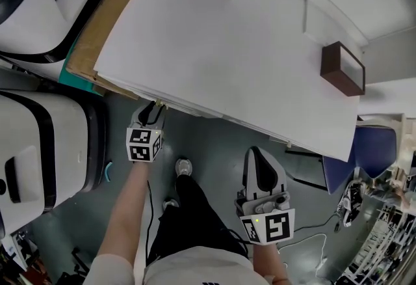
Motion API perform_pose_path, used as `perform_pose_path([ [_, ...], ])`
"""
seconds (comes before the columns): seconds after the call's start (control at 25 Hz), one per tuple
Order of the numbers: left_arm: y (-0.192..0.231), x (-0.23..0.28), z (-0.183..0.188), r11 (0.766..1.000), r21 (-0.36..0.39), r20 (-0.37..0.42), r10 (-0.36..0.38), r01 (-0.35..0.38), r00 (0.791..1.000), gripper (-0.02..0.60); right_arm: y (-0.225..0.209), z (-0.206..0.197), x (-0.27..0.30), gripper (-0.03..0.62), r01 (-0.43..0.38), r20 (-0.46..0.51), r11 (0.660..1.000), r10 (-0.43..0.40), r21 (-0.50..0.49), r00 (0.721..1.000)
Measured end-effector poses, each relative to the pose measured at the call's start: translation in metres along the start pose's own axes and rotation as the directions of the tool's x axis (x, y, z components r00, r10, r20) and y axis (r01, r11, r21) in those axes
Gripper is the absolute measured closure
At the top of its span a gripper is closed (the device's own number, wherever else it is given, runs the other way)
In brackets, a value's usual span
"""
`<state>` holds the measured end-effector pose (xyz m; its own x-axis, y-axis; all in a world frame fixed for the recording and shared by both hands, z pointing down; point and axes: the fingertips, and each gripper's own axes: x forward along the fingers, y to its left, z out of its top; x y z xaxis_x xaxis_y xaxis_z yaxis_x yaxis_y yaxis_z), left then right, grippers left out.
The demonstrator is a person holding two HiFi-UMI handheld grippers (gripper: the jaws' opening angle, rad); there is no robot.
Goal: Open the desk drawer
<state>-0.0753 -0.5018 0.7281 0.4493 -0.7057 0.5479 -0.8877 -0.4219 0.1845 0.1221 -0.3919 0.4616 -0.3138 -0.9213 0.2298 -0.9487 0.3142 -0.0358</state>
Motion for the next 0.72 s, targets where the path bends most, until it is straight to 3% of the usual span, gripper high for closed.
perform_pose_path([
  [0.12,0.001,0.004,-0.003,1.000,0.003,-0.014,0.001,-0.001,1.000,0.447,-0.003,0.000,0.001,0.592,0.002,-0.003,1.000,-0.002,-0.006,1.000],
  [0.24,0.004,0.006,-0.003,1.000,0.000,-0.020,0.015,-0.015,1.000,0.512,-0.005,-0.002,0.002,0.592,0.002,-0.007,1.000,-0.002,-0.008,1.000],
  [0.72,0.004,-0.007,-0.013,0.998,-0.070,-0.030,-0.006,0.004,1.000,0.512,0.010,0.001,0.004,0.592,-0.028,0.002,1.000,0.028,-0.008,1.000],
])
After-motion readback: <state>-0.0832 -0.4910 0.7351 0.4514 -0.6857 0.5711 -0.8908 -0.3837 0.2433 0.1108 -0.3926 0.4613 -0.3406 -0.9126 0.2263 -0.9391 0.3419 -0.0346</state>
